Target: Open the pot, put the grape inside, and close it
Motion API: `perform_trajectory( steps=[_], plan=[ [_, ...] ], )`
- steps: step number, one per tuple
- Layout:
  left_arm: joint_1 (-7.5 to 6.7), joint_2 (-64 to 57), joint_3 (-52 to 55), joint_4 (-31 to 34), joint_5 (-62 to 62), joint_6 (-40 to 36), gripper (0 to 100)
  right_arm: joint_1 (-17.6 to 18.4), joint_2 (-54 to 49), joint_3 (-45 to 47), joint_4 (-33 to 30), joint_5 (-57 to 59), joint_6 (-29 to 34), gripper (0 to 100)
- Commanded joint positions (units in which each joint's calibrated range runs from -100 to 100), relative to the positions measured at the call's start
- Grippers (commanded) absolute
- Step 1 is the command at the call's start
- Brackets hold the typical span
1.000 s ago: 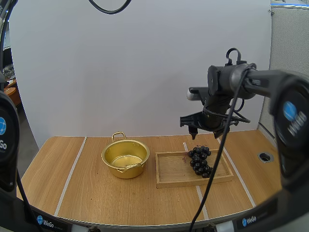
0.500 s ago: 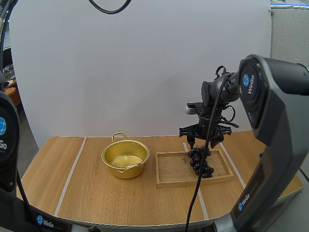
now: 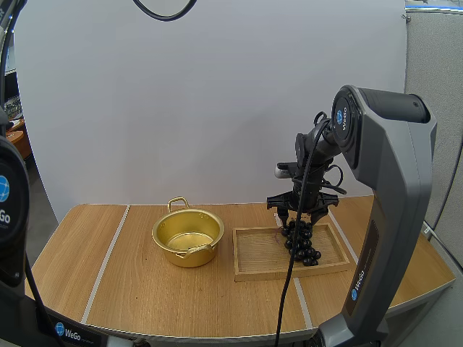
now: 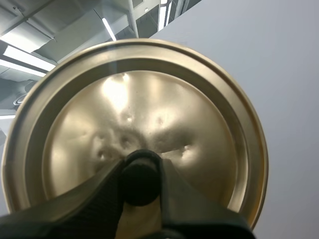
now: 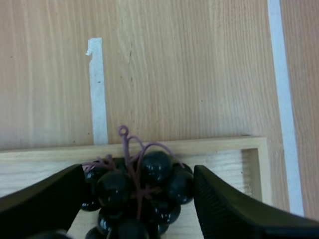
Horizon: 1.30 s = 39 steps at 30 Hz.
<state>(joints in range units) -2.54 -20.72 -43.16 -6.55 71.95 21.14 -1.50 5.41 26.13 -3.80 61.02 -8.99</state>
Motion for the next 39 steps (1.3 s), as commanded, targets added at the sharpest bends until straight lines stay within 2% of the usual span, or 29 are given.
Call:
perform_trajectory(
  steps=[1,20,28,39],
  plan=[
    [-0.18,-0.28,-0.38,0.47,-1.88,-0.48,0,-0.21,3.19,-0.21,0.11,-0.32,-0.68,100],
    [-0.18,-0.28,-0.38,0.47,-1.88,-0.48,0,-0.21,7.42,0.25,0.71,6.26,-0.68,100],
    [-0.18,-0.28,-0.38,0.47,-1.88,-0.48,0,-0.21,7.42,0.25,8.77,8.37,-6.11,100],
    [-0.18,-0.28,-0.38,0.47,-1.88,-0.48,0,-0.21,7.42,0.25,9.12,8.76,-6.98,100]
  ],
)
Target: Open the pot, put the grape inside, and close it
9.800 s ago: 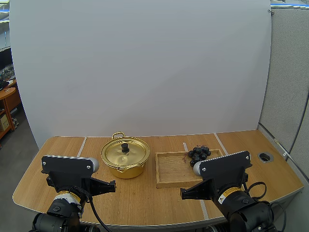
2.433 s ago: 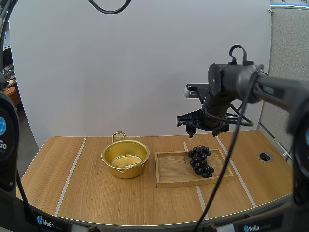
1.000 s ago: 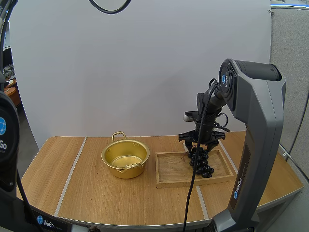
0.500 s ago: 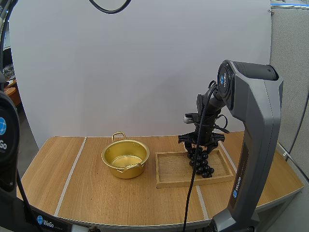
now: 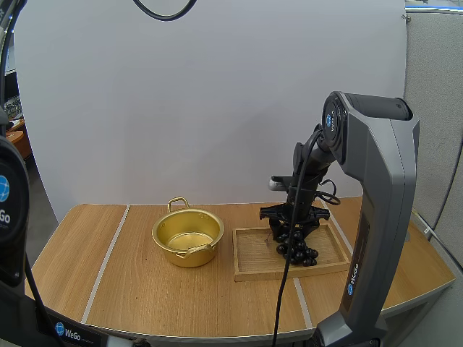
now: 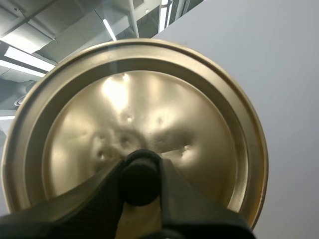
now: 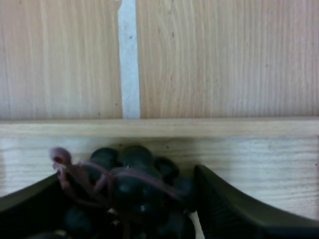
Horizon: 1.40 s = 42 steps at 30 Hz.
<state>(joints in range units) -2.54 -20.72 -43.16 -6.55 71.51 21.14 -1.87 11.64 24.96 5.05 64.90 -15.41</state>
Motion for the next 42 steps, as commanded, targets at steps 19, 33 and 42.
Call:
perform_trajectory(
  steps=[19,33,42],
  plan=[
    [-0.18,-0.28,-0.38,0.47,-1.44,-0.48,0,0.15,-3.55,1.30,-0.13,6.08,-0.56,0],
    [-0.18,-0.28,-0.38,0.47,-1.44,-0.48,0,0.74,-28.03,0.68,0.62,8.94,-0.96,0],
    [-0.18,-0.28,-0.38,0.47,-1.44,-0.48,0,6.55,-32.53,-9.79,0.75,19.27,-1.60,0]
  ],
)
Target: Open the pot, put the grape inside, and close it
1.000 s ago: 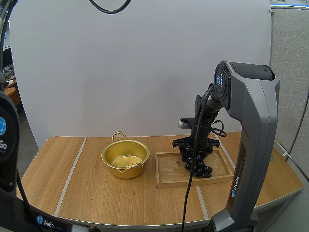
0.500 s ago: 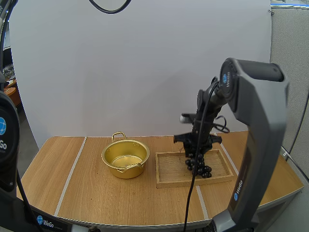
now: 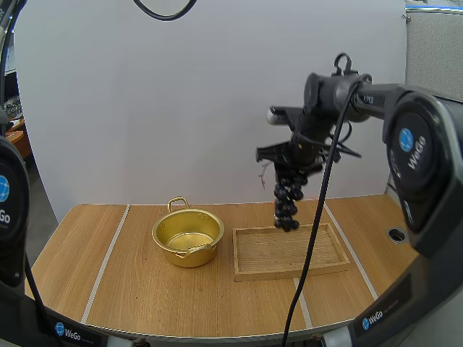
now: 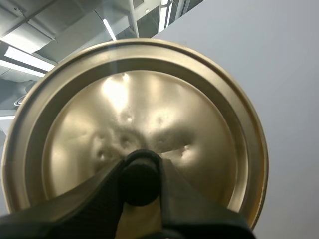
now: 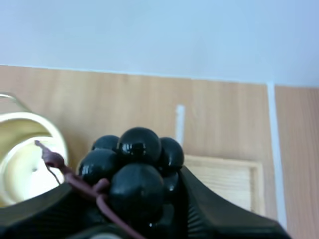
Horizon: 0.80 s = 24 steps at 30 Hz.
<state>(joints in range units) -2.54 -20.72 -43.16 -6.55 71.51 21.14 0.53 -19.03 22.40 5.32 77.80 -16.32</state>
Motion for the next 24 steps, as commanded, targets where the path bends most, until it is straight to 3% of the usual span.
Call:
perform_trajectory(
  steps=[1,13,24],
  plan=[
    [-0.18,-0.28,-0.38,0.47,-1.44,-0.48,0,5.13,-1.86,-8.15,0.85,6.37,-0.68,0],
    [-0.18,-0.28,-0.38,0.47,-1.44,-0.48,0,16.62,2.37,-12.16,1.92,-2.15,-0.72,0],
    [-0.18,-0.28,-0.38,0.47,-1.44,-0.48,0,19.50,17.05,-19.01,2.74,-2.30,-0.80,0]
  ],
)
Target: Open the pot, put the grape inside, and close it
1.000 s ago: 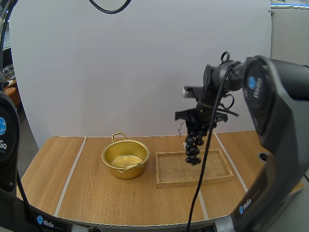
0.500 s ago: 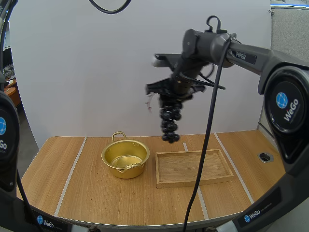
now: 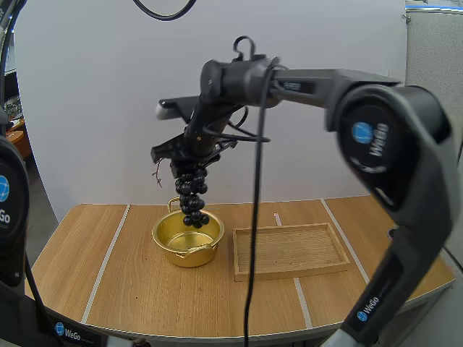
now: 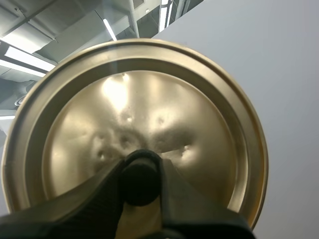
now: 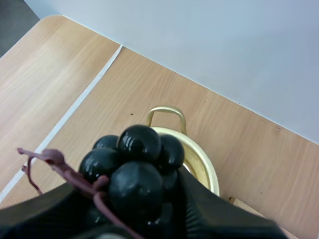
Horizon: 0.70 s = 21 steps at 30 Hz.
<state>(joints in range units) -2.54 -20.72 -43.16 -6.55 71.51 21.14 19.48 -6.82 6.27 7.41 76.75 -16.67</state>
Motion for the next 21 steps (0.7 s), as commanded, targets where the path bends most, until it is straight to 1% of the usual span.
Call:
perform_trajectory(
  steps=[1,7,11,18,21],
  plan=[
    [-0.18,-0.28,-0.38,0.47,-1.44,-0.48,0,0.64,5.85,-3.58,0.65,-1.51,-0.45,0],
    [-0.18,-0.28,-0.38,0.47,-1.44,-0.48,0,0.66,10.06,-3.86,0.88,-2.82,-0.57,0],
    [-0.18,-0.28,-0.38,0.47,-1.44,-0.48,0,0.66,12.67,-3.86,0.77,-4.20,-2.03,0],
    [-0.18,-0.28,-0.38,0.47,-1.44,-0.48,0,0.66,17.51,-3.86,-1.86,-7.99,-2.03,0],
    [-0.18,-0.28,-0.38,0.47,-1.44,-0.48,0,0.66,18.91,-3.86,-2.00,-6.04,-2.03,0]
  ],
)
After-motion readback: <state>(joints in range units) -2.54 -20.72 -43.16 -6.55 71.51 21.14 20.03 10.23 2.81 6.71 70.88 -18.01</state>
